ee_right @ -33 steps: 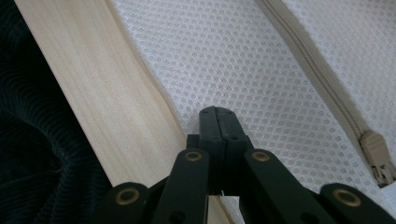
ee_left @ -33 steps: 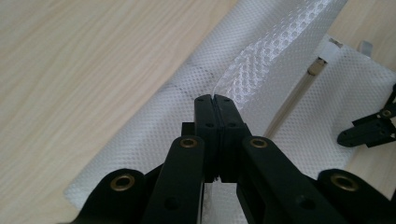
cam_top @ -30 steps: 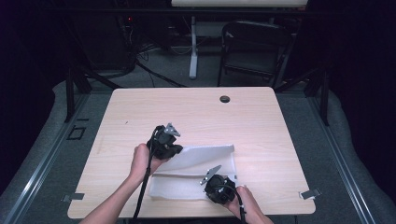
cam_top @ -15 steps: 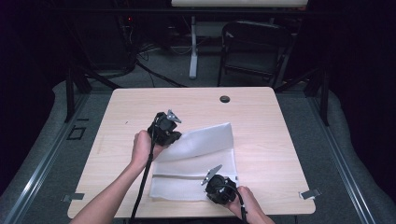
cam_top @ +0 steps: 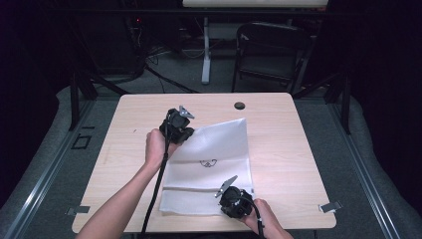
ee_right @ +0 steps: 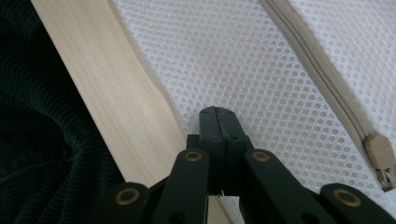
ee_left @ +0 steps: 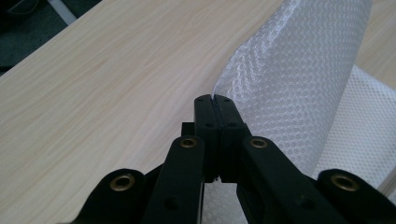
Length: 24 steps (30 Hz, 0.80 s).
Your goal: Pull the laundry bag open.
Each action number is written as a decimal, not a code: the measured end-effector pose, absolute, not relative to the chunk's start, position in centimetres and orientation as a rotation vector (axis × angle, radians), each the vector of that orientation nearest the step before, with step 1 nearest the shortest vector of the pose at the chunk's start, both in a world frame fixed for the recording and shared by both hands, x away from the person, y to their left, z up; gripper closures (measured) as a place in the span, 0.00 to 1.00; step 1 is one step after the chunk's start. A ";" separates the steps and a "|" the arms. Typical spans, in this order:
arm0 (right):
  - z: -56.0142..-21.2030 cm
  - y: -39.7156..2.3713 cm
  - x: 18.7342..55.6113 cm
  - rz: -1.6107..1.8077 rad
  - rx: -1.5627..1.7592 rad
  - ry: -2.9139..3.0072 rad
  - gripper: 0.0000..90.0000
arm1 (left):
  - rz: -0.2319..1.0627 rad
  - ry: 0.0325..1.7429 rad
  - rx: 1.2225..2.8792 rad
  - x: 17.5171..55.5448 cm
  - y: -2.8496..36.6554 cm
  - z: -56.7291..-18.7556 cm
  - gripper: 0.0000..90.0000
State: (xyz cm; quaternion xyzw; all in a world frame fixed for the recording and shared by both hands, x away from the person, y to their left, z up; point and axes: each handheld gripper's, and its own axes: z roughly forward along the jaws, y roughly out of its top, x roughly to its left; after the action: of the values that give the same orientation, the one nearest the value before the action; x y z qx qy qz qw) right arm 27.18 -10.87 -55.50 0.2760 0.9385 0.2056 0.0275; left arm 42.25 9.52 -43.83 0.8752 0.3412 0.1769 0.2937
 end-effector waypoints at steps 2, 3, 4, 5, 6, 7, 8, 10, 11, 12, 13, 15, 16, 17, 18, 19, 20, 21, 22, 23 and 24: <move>-55.5 -10.9 27.2 0.637 0.853 2.898 1.00 | 0.484 0.910 2.326 42.5 9.3 -43.8 1.00; -55.5 -10.9 27.2 0.639 0.853 2.898 1.00 | 0.487 0.914 2.320 42.6 9.2 -43.7 0.99; -55.5 -10.9 27.2 0.638 0.855 2.900 1.00 | 0.497 0.915 2.314 42.8 9.1 -43.7 0.99; -55.5 -10.9 27.2 0.637 0.859 2.895 1.00 | 0.497 0.921 2.309 42.9 9.1 -43.7 0.99; -55.4 -10.9 27.2 0.615 0.847 2.897 1.00 | 0.503 0.925 2.300 43.1 9.0 -43.6 0.99; -55.3 -10.9 27.2 0.603 0.839 2.899 1.00 | 0.511 0.930 2.296 43.3 9.0 -43.5 0.99; -55.3 -10.9 27.2 0.605 0.842 2.898 1.00 | 0.517 0.933 2.289 43.5 8.9 -43.5 0.99; -55.4 -10.9 27.2 0.611 0.849 2.897 1.00 | 0.528 0.942 2.280 43.9 8.7 -43.4 0.99; -55.4 -10.9 27.2 0.609 0.847 2.898 1.00 | 0.539 0.943 2.272 44.1 8.7 -43.4 0.99; -55.4 -10.9 27.2 0.607 0.846 2.898 1.00 | 0.541 0.948 2.271 44.3 8.6 -43.4 0.99; -55.4 -10.9 27.2 0.608 0.847 2.899 1.00 | 0.549 0.958 2.257 44.5 8.5 -43.4 0.99; -55.4 -10.9 27.2 0.609 0.850 2.901 1.00 | 0.558 0.973 2.246 45.0 8.4 -43.5 0.99; -55.4 -10.9 27.2 0.610 0.850 2.900 1.00 | 0.559 0.977 2.247 45.2 8.3 -43.5 0.99; -55.4 -10.9 27.2 0.610 0.851 2.901 1.00 | 0.549 0.990 2.238 45.5 8.3 -43.6 0.99; -55.4 -10.9 27.2 0.608 0.851 2.901 1.00 | 0.544 0.996 2.235 45.7 8.2 -43.7 0.98; -55.4 -10.9 27.2 0.610 0.851 2.902 1.00 | 0.544 1.002 2.230 45.9 8.2 -43.8 0.98; -55.4 -10.9 27.2 0.609 0.853 2.902 1.00 | 0.547 1.007 2.225 46.1 8.2 -43.9 0.97; -55.4 -10.9 27.2 0.610 0.854 2.903 1.00 | 0.537 1.017 2.222 46.3 8.2 -44.0 0.96; -55.4 -10.9 27.2 0.610 0.855 2.903 1.00 | 0.532 1.028 2.212 46.5 8.3 -44.1 0.95; -55.4 -10.9 27.2 0.610 0.855 2.903 1.00 | 0.539 1.039 2.200 46.6 8.5 -44.1 0.91; -55.4 -10.9 27.2 0.610 0.855 2.904 1.00 | 0.528 1.048 2.194 46.8 8.6 -44.1 0.88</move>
State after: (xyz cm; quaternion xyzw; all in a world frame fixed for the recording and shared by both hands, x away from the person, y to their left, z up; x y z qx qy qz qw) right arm 27.24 -10.93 -55.35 0.2769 0.9400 0.1974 0.0268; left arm 46.76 8.56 -44.11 0.8351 0.3989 0.2008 0.3212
